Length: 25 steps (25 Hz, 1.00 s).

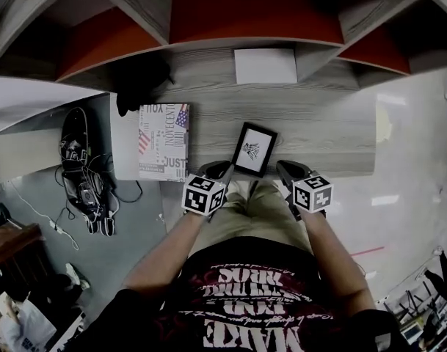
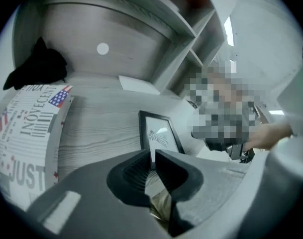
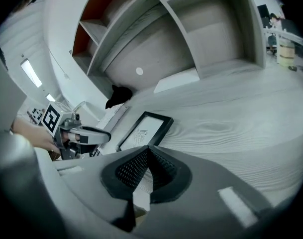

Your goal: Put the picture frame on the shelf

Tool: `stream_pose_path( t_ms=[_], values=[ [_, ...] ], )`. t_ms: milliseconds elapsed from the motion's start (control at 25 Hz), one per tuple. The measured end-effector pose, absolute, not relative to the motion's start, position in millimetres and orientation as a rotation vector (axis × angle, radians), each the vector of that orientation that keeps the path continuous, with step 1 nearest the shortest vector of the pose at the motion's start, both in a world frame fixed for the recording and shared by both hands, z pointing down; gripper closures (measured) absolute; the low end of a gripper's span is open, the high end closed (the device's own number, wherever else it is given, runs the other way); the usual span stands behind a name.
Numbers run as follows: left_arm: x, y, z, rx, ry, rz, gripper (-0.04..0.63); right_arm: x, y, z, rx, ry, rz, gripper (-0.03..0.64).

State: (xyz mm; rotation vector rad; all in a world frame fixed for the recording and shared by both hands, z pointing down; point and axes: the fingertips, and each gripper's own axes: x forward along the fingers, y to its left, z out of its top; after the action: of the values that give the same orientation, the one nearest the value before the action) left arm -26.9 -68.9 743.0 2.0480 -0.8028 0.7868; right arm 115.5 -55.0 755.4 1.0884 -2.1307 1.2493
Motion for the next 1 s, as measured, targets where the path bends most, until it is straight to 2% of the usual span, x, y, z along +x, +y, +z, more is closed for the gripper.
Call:
stream_pose_path(
  t_ms=[120,440,680,920,1000],
  values=[
    [-24,-63,761,2.041,-0.783,0.833,0.549,107,-51,770,1.064,-2.105,1.312,0.581],
    [-18,-69,778,2.044,-0.765,0.828,0.457,88,-44,784,1.035,-2.076,1.418,0.457],
    [-13,-72,779,2.037,-0.762,0.813,0.434,85,-49,788,1.093,-2.022,1.398,0.477],
    [1,-68,775,2.029,-0.682,0.800,0.353,77,-50,791,1.040,-1.961,1.158,0.459],
    [-2,-71,778,2.016,-0.715,0.841,0.390,76,-50,791,1.018,-1.949,1.144,0.459]
  ],
)
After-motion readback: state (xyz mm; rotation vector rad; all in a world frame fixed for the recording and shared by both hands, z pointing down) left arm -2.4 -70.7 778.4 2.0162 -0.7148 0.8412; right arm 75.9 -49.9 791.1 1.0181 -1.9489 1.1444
